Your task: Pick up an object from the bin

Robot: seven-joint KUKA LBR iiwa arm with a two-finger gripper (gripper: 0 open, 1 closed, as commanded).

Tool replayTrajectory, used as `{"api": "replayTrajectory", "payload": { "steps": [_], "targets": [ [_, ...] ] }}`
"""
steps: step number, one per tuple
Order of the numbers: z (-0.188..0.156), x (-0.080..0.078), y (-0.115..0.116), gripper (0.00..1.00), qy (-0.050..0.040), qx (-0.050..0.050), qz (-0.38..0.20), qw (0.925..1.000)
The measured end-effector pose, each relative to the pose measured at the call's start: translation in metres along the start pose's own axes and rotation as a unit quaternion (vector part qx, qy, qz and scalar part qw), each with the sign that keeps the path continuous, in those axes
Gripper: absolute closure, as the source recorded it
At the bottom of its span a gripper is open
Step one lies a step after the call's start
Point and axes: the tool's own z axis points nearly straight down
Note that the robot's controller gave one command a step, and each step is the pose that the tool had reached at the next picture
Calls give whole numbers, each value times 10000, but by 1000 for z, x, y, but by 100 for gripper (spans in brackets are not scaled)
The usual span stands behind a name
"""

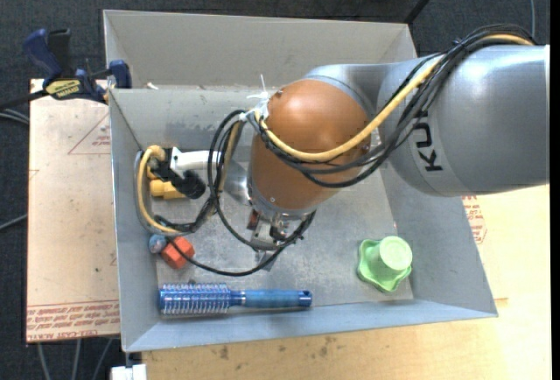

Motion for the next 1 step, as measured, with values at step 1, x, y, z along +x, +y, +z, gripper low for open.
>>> {"api": "replayTrajectory", "payload": {
  "steps": [1],
  "targets": [
    [4,-21,5,100,-17,-2,-1391,9903]
  ]
}}
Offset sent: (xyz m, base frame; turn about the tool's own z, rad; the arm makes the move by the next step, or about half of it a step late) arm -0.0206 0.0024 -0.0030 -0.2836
